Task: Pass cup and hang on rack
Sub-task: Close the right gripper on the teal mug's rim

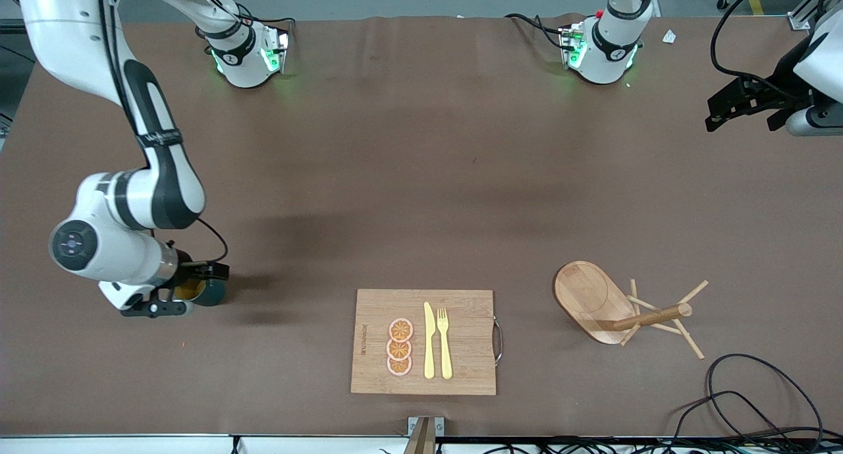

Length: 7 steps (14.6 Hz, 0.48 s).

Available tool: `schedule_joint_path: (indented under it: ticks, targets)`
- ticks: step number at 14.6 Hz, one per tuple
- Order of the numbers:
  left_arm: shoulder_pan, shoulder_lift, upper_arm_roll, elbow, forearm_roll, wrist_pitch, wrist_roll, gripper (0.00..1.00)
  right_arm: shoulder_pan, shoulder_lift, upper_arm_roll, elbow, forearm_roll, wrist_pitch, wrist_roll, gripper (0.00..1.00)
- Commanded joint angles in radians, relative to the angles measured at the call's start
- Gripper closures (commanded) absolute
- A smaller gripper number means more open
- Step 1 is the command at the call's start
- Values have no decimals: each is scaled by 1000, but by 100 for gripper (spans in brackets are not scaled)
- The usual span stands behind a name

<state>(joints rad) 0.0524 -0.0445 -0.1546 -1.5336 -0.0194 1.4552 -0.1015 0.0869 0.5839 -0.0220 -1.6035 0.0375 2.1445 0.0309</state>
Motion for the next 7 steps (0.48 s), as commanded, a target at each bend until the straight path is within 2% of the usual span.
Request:
schedule_joint_path:
  ticks: [1, 5, 6, 7]
  targets:
    - [0, 23, -3, 19, -5, -13, -12, 0, -6, 49, -7, 19, 4, 44, 11, 0]
    - [-2, 32, -3, 16, -5, -13, -10, 0, -33, 62, -10, 4, 1, 49, 7, 1]
    - [-2, 35, -3, 16, -5, -13, -9, 0, -35, 69, -10, 2, -1, 51, 7, 17]
    - [0, 35, -3, 16, -5, -13, -9, 0, -41, 74, -10, -3, 1, 51, 10, 48]
